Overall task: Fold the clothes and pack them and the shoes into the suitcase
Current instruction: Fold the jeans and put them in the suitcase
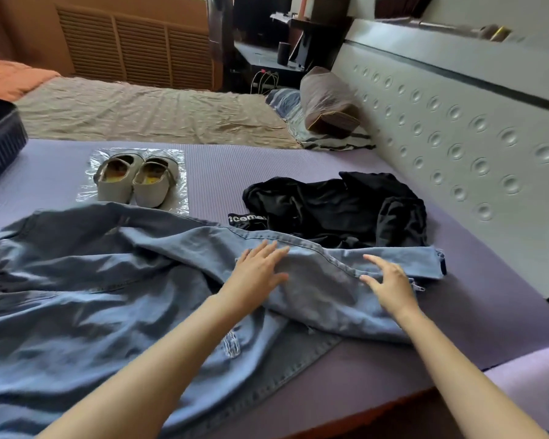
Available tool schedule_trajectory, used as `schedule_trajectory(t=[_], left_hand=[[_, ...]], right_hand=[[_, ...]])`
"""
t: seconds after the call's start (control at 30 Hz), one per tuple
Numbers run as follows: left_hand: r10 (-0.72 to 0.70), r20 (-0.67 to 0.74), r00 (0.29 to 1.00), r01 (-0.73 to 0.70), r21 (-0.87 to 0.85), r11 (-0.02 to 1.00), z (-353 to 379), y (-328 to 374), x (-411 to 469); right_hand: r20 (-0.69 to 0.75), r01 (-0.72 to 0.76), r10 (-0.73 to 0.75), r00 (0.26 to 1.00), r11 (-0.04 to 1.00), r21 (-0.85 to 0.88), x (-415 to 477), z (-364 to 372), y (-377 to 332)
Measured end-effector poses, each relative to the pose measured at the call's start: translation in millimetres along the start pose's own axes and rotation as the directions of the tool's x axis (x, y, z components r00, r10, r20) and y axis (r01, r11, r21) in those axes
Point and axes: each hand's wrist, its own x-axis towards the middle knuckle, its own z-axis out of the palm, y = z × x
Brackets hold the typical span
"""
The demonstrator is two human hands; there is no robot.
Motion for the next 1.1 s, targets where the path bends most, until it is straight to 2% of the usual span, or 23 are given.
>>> schedule_trajectory(t=[0.1,0.23,0.33,0.43,0.57,0.7,0.77,0.8,0.9,0.93,1.0,1.1], left_hand=[[-0.001,-0.003,1.000,0.001,-0.043,0.999,0.9,-5.4,36.0],[0.015,-0.029,0.999,-0.017,-0.078,0.997,6.0,-13.6,65.3],[0.035,-0.126,0.991,-0.055,-0.163,0.985,9.9,-19.4,77.7],[-0.015,-0.237,0.971,-0.052,-0.277,0.960,9.7,-25.4,88.2],[-0.141,-0.335,0.932,0.011,-0.362,0.932,0.1,-23.2,110.9],[-0.266,-0.475,0.838,0.096,-0.352,0.931,-9.8,-12.9,150.2],[-0.315,-0.506,0.803,0.160,-0.326,0.932,-15.0,-5.4,170.2],[-0.323,-0.505,0.800,0.183,-0.306,0.934,-17.2,-1.8,177.0],[-0.285,-0.445,0.849,0.197,-0.234,0.952,-10.0,4.0,179.8],[-0.255,-0.408,0.877,0.177,-0.219,0.960,-2.7,4.9,173.4],[-0.163,-0.364,0.917,0.091,-0.207,0.974,18.4,7.4,150.2],[0.026,-0.374,0.927,-0.123,-0.239,0.963,49.4,19.5,92.5]], right_hand=[[0.037,-0.005,0.010,0.999,0.991,-0.136,16.1,-3.9,21.0],[0.045,0.060,-0.049,0.998,0.949,-0.310,26.2,-8.9,30.2],[0.091,0.128,-0.102,0.991,0.923,-0.363,35.6,-15.4,29.4],[0.008,0.127,-0.133,0.991,0.930,-0.345,52.7,-28.8,19.8],[-0.175,0.046,-0.108,0.979,0.944,-0.327,91.7,-50.4,-10.5],[-0.348,-0.032,-0.071,0.935,0.959,-0.281,144.9,-59.3,-38.9],[-0.359,-0.082,-0.011,0.933,0.967,-0.242,171.1,-54.5,-43.4],[-0.304,-0.092,0.018,0.952,0.968,-0.231,182.4,-48.7,-40.9],[0.001,-0.113,0.115,0.993,0.980,-0.165,194.7,-24.3,-23.4],[0.046,-0.122,0.129,0.991,0.984,-0.131,190.9,-15.1,-16.1],[0.040,-0.096,0.098,0.994,0.993,-0.063,171.8,-0.4,-2.4],[-0.090,-0.036,0.040,0.995,0.998,0.043,129.0,9.4,10.6]])
